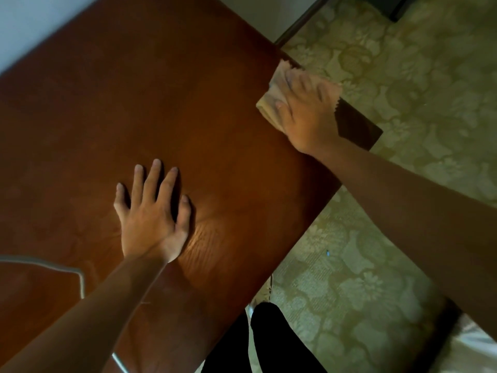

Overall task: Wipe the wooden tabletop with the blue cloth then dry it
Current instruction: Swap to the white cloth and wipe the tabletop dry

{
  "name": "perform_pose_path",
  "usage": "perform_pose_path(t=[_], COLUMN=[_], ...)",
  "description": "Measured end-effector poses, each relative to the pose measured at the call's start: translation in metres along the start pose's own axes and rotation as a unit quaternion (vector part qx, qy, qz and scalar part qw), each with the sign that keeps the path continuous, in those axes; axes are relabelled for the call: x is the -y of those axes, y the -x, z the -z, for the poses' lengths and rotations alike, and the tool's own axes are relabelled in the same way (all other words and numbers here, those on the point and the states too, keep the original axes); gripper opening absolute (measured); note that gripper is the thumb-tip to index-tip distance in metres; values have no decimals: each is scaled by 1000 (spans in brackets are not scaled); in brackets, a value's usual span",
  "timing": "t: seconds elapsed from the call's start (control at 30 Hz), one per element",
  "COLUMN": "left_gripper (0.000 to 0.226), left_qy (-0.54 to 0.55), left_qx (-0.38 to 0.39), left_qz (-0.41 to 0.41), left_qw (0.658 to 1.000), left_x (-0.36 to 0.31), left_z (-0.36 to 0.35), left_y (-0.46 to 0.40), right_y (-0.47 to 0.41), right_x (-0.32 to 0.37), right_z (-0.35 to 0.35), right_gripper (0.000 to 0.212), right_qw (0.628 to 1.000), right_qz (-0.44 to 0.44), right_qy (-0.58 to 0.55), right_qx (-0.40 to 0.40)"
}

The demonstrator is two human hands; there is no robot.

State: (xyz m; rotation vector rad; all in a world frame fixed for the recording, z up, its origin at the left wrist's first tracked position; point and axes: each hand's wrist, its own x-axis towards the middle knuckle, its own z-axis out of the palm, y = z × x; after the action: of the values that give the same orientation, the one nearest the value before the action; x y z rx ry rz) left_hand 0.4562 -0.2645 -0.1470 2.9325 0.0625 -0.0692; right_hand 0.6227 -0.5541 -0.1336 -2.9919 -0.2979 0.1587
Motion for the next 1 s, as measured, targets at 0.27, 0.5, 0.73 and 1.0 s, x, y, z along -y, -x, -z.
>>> perform_pose_path(t=[0.27, 0.5, 0.73, 1.0], left_gripper=[60, 59, 60, 59], left_qy=[-10, 13, -1, -11], left_qx=[14, 34, 46, 36], left_qz=[-15, -90, -100, -107], left_qw=[1000, 995, 994, 994], left_x=[-6, -32, -37, -36], left_z=[8, 3, -3, -6], left_y=[2, 20, 28, 29], right_y=[78, 29, 86, 52], right_x=[55, -11, 10, -65], right_z=[-16, 2, -12, -1], right_gripper=[58, 57, 56, 53], right_qw=[990, 999, 998, 994], right_qz=[130, 28, 46, -105], right_qy=[-5, 15, -14, -5], right_qx=[61, 32, 29, -13])
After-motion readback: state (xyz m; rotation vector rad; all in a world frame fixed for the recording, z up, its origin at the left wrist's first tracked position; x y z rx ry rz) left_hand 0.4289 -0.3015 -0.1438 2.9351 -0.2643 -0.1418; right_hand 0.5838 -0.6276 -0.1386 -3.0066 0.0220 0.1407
